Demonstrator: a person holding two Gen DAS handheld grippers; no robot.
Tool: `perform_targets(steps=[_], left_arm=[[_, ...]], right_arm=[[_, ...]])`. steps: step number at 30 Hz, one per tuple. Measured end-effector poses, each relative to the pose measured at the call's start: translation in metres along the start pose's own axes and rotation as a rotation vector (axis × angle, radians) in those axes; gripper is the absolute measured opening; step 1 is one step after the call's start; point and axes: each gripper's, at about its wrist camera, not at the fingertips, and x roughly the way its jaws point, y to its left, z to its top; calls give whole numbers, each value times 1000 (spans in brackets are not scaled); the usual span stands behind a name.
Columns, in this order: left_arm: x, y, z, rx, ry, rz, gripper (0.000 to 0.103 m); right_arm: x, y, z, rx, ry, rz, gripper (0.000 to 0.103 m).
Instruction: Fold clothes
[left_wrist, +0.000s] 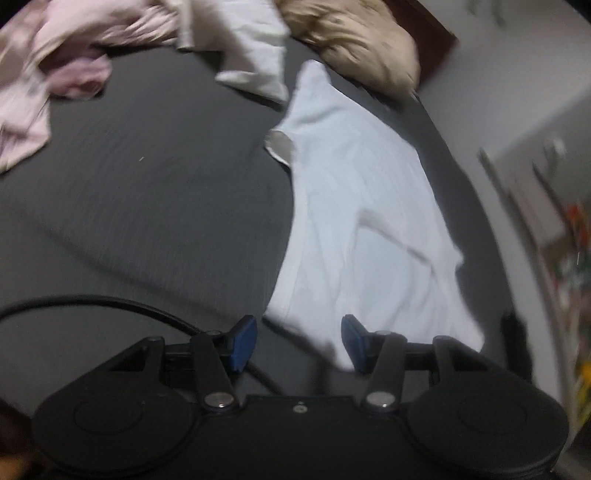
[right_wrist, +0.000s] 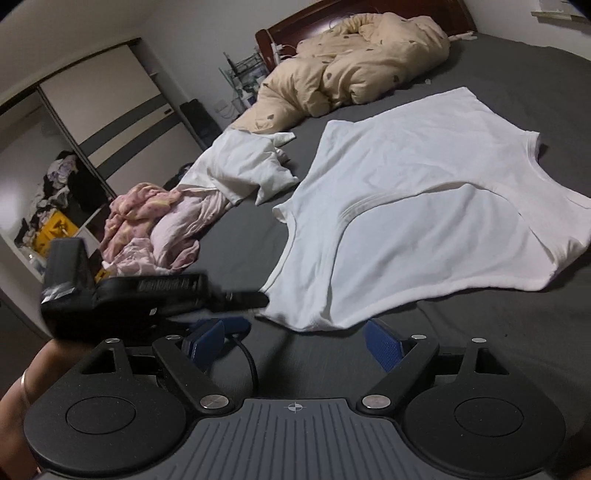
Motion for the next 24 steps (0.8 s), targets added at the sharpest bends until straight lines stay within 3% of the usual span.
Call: perform_targets(steps=[6,9,14,20,24], left_arm=[[0,5,-9,-191,-82,3,49],[2,12,-18,-326,-109,-47,55],[4,17,-26,-433,-168,-86,57],[9,23,-27,-526,-231,-141,55],[15,27,-26,-549,-218,-149,42]], right_arm=[[-13,-6,-6,18,-17,-1,84],[-17,-8,-8,26,-26,-7,84],[-22,-1,-3,-12,-44,-10,84],[-24,21,16,-210,-95,-70,84],[-21,34,51,-317,-125,-69,84]])
